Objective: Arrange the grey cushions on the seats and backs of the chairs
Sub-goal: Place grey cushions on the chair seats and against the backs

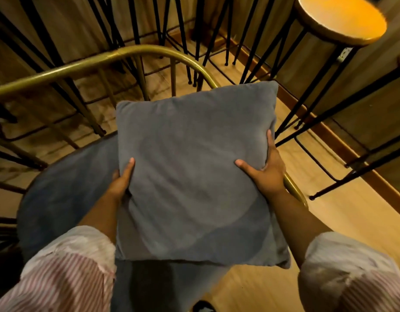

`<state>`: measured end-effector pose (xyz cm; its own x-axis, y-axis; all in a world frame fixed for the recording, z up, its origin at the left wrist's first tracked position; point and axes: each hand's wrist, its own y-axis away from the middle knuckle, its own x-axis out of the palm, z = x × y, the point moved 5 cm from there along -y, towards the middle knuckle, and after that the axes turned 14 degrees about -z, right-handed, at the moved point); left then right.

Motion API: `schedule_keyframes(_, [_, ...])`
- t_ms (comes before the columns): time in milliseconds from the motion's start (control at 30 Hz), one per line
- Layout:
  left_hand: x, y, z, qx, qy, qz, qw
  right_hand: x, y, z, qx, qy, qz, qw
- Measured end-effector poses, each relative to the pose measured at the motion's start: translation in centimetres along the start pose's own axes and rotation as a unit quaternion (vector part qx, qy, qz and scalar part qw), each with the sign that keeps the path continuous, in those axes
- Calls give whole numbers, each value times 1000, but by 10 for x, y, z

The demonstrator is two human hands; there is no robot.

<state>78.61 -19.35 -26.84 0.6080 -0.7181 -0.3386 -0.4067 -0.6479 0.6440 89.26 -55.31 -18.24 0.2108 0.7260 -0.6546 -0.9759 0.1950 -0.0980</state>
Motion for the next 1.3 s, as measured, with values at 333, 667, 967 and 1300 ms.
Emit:
schedule_keyframes(333, [-54, 86, 12, 55, 58, -124, 989, -6, 21, 27, 94, -219, 102, 966])
schedule_keyframes(667, [-153, 152, 79, 8, 143, -194, 971, 39, 75, 80, 105, -246, 236, 934])
schedule_keyframes(967, [-152, 144, 122, -46, 130, -194, 971, 67, 85, 64, 108, -186, 268, 939])
schedule_keyframes(1300, [-136, 98, 145, -63, 17, -86, 994, 114, 95, 18, 46, 35, 271, 961])
